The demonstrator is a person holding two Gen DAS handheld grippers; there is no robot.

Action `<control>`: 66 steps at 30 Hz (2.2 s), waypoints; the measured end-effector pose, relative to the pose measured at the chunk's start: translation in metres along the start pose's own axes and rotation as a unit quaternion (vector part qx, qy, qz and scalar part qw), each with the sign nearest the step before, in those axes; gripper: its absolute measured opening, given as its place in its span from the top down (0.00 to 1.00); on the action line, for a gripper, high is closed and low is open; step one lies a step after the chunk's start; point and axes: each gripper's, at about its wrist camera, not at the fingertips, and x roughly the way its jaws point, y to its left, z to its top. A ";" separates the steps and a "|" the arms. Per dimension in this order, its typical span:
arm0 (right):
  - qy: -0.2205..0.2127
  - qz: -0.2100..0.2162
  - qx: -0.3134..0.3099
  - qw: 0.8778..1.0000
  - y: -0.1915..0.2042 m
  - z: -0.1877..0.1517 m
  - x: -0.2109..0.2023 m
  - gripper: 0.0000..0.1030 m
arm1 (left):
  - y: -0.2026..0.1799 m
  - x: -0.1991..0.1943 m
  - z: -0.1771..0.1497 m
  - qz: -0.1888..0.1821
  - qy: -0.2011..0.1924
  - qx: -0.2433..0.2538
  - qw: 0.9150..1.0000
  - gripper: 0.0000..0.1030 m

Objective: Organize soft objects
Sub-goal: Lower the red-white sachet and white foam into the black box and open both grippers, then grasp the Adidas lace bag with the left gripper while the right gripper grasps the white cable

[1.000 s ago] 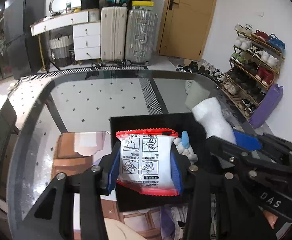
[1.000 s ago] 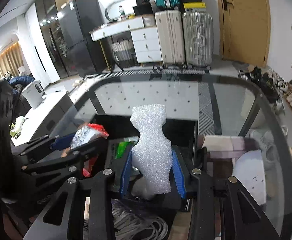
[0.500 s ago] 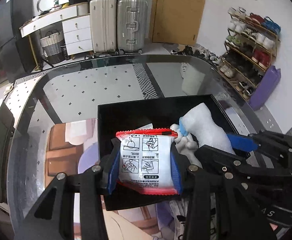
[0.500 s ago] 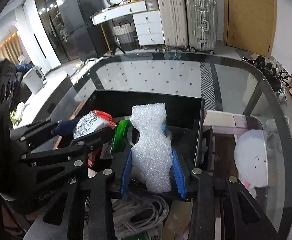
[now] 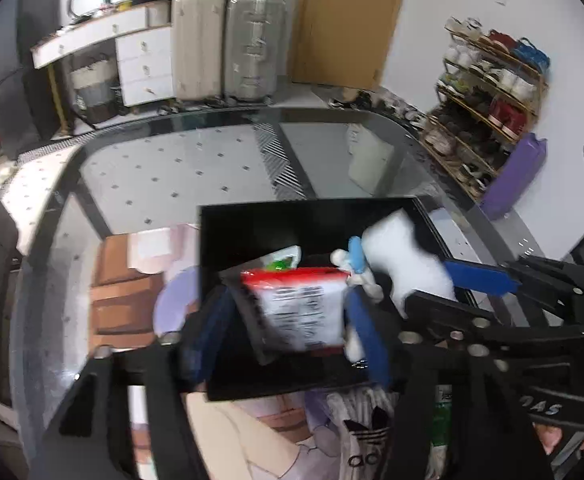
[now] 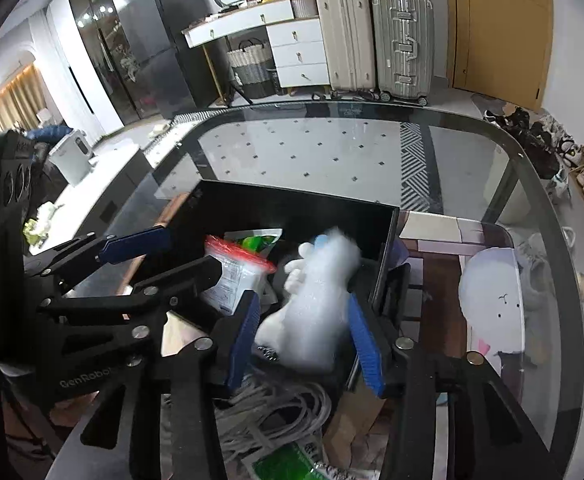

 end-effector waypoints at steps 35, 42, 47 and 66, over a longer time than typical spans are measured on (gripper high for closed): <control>0.046 -0.013 0.004 0.999 -0.015 -0.072 -0.037 0.51 | -0.043 0.004 -0.059 -0.039 0.111 0.075 0.990 0.41; 0.055 -0.005 -0.007 0.998 -0.005 -0.075 -0.032 0.51 | -0.037 -0.007 -0.064 -0.047 0.113 0.075 0.990 0.62; 0.070 0.024 0.001 0.997 0.005 -0.077 -0.027 0.51 | -0.022 -0.027 -0.072 -0.026 0.093 0.075 0.992 0.63; 0.110 0.037 0.005 0.993 0.051 -0.074 0.013 0.51 | 0.032 -0.021 -0.110 0.009 0.112 0.024 0.993 0.38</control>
